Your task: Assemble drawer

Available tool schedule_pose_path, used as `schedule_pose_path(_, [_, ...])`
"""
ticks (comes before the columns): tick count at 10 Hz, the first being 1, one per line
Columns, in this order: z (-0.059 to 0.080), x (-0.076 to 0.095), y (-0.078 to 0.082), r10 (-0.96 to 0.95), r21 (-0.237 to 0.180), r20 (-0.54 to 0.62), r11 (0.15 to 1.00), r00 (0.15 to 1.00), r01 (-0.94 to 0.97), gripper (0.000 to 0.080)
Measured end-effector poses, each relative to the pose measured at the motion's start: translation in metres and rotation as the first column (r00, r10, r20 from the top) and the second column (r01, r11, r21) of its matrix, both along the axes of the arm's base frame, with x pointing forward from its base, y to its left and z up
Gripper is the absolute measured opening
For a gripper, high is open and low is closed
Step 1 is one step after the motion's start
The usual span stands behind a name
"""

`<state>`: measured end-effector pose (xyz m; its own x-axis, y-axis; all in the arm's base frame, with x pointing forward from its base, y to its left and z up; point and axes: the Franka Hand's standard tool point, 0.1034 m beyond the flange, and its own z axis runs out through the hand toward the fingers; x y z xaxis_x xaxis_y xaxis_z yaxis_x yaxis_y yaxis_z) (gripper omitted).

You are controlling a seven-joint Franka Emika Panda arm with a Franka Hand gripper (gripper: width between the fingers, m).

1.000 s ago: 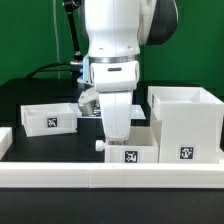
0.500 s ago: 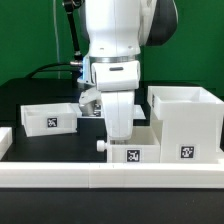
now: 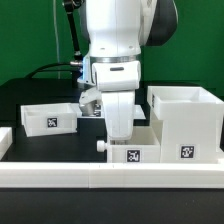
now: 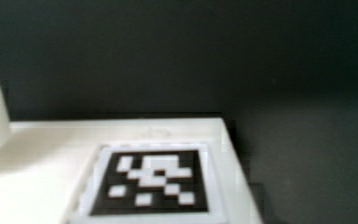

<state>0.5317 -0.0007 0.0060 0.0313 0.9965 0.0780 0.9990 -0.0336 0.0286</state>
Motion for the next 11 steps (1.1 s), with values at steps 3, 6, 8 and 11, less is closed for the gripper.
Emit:
schedule_pose_path(3, [0.0002,0.0011,-0.0017,0.011,-0.005,-0.003,1.000,1.000,-0.011,0.0042])
schedule_pose_path(6, [0.0002,0.0003,-0.0027,0.011,-0.007,-0.027,1.000,1.000,-0.011,0.0042])
schedule_pose_path(8, [0.0001,0.0000,-0.0016,0.015,-0.007,-0.025,1.000,1.000,-0.015,0.0042])
schedule_pose_path(11, [0.0005,-0.0007,0.0059,0.040,-0.011,-0.026,0.999,0.999,-0.040,0.0042])
